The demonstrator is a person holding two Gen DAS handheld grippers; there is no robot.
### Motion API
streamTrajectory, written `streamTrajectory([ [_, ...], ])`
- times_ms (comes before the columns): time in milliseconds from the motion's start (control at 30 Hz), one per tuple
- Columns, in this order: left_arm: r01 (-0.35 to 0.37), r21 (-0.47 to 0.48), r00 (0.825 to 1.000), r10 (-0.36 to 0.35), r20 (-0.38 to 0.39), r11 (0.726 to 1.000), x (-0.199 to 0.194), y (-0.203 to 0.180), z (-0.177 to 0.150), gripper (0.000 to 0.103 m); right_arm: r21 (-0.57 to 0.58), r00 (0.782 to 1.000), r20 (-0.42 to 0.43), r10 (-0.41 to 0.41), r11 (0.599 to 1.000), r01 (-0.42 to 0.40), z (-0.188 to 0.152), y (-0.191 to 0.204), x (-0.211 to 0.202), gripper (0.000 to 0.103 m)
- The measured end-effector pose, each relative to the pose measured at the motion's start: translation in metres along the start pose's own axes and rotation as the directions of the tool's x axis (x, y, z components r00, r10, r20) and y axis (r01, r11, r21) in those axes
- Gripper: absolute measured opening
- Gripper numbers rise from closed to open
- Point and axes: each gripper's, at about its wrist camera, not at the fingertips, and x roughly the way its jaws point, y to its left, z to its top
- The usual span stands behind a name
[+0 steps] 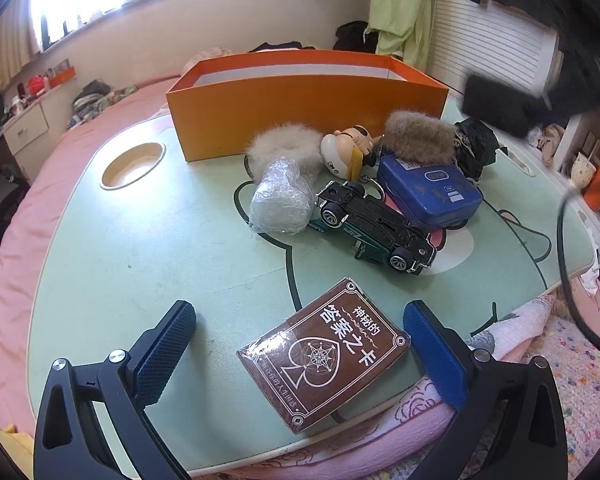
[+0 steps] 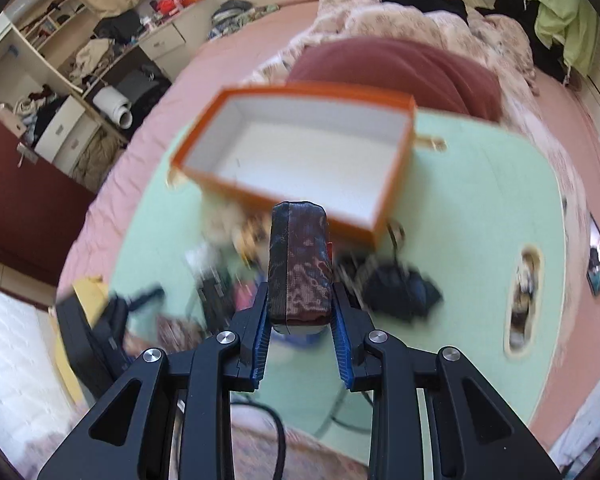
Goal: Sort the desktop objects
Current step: 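Reach into the orange box and grasp the dark red tile with the right gripper, then set the red tile beside the blue tin with right while left adjusts the card box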
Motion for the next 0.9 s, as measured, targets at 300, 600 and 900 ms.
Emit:
streamTrajectory([
  [300, 0.017, 0.039, 1.0, -0.017, 0.011, 0.999, 0.024, 0.001, 0.037, 0.069, 0.084, 0.995, -0.098, 0.017, 0.996, -0.009, -0.042, -0.031, 0.053, 0.029],
  [600, 0.127, -0.046, 0.99, -0.124, 0.061, 0.991, 0.002, 0.018, 0.053, 0.075, 0.061, 0.997, 0.069, -0.042, 0.997, 0.037, -0.037, -0.022, 0.033, 0.036],
  [900, 0.082, 0.002, 0.996, -0.082, -0.029, 0.997, -0.045, 0.036, 0.0, 0.081, 0.072, 0.982, 0.167, -0.084, 0.995, 0.073, -0.033, -0.022, -0.007, 0.044],
])
